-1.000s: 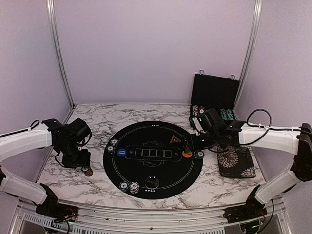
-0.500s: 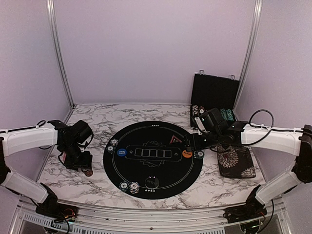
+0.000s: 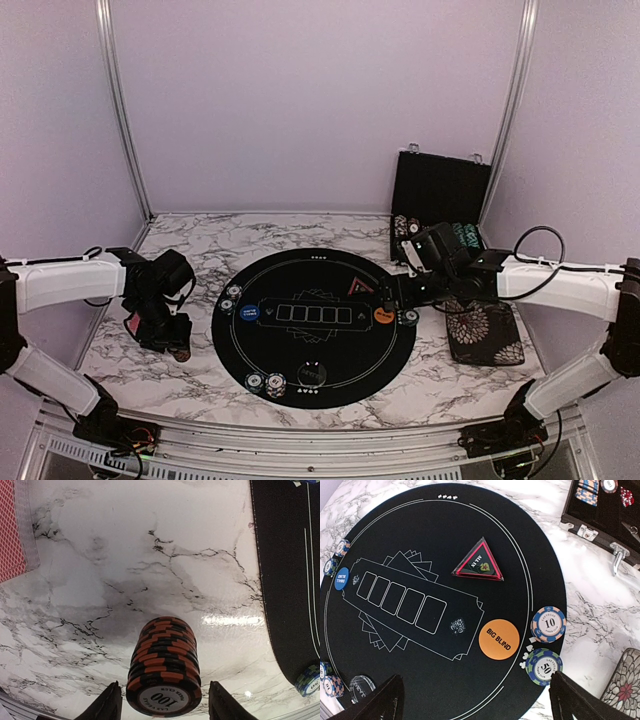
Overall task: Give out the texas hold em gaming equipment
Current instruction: Pick up the pile of poker chips from the pile of poker chips.
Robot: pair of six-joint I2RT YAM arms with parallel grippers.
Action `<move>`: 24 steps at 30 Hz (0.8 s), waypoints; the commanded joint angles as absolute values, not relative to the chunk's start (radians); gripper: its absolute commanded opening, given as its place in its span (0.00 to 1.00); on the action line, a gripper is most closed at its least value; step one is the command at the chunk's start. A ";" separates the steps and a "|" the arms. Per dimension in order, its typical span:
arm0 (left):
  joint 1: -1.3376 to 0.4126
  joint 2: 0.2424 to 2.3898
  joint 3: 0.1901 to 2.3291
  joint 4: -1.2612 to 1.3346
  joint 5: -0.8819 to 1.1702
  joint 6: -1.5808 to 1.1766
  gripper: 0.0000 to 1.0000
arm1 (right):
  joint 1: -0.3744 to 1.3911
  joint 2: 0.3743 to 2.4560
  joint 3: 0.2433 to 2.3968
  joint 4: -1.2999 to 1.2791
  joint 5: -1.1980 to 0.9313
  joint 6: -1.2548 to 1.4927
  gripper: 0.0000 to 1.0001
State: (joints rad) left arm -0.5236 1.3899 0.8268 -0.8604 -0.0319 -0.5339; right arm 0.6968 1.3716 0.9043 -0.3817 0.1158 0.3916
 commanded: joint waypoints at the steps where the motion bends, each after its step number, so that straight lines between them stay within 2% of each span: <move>1: -0.518 1.408 0.824 -0.851 -0.023 -0.525 0.59 | 0.683 1.344 0.894 -0.371 0.121 0.397 0.98; 24: -0.518 1.453 0.851 -0.840 -0.025 -0.506 0.48 | 0.669 1.309 0.850 -0.365 0.116 0.408 0.98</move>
State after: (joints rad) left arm -0.5236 1.4384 0.8307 -0.8413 -0.0269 -0.5220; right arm 0.6792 1.3334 0.8516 -0.3798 0.1154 0.3962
